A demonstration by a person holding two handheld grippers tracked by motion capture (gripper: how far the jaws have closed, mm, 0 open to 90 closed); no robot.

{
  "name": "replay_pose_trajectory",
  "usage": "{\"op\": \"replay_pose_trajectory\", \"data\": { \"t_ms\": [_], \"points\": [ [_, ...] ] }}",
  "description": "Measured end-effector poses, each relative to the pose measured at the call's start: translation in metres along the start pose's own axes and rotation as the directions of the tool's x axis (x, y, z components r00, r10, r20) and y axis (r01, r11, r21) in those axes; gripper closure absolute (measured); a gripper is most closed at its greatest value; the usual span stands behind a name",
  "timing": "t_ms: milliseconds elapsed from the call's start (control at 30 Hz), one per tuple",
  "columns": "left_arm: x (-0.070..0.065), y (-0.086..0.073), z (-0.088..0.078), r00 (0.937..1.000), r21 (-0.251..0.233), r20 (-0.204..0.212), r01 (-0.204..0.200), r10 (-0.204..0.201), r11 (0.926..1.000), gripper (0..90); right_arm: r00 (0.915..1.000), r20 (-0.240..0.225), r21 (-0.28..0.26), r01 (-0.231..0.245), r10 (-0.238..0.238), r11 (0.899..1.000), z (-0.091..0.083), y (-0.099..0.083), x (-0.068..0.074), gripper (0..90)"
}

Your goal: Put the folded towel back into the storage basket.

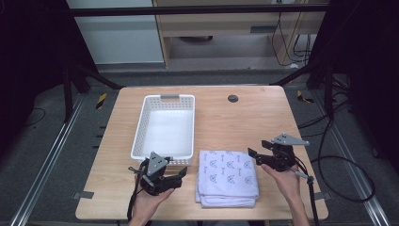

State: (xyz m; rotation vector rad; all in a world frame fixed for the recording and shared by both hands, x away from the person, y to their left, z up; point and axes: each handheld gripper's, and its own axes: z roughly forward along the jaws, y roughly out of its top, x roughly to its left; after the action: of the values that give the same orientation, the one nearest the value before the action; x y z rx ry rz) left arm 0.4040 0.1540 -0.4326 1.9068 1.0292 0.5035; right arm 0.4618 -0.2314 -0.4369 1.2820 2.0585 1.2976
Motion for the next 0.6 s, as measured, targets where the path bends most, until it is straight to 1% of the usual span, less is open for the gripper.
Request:
{"op": "replay_pose_trajectory", "data": {
  "t_ms": [100,200,267,467,567,600],
  "points": [
    [-0.003,-0.002,0.002,1.0000,0.008,0.005,-0.001,0.001,1.0000,27.3,1.0000,0.000,0.007,0.001,-0.001,1.000,0.002,-0.002,-0.001,31.3],
    [-0.009,-0.006,0.009,0.9998,0.036,0.013,-0.018,0.017,0.9992,28.0,1.0000,-0.003,0.030,0.005,-0.004,1.000,0.007,-0.007,-0.001,31.5],
    [-0.011,-0.007,0.011,0.9997,0.039,0.017,-0.018,0.017,0.9991,28.2,1.0000,-0.005,0.042,0.007,-0.006,0.999,0.009,-0.009,-0.001,31.9],
    [-0.019,-0.013,0.020,0.9989,0.069,0.034,-0.035,0.033,0.9970,28.2,0.9998,-0.003,0.073,0.019,-0.019,0.997,0.016,-0.015,-0.002,32.3],
    [-0.022,-0.015,0.024,0.9986,0.079,0.038,-0.039,0.036,0.9961,28.3,0.9999,0.001,0.083,0.017,-0.017,0.996,0.018,-0.017,-0.002,32.3],
    [-0.024,-0.017,0.027,0.9982,0.092,0.043,-0.044,0.040,0.9948,28.2,0.9998,0.000,0.094,0.017,-0.017,0.995,0.020,-0.020,-0.003,32.3]
  ]
}}
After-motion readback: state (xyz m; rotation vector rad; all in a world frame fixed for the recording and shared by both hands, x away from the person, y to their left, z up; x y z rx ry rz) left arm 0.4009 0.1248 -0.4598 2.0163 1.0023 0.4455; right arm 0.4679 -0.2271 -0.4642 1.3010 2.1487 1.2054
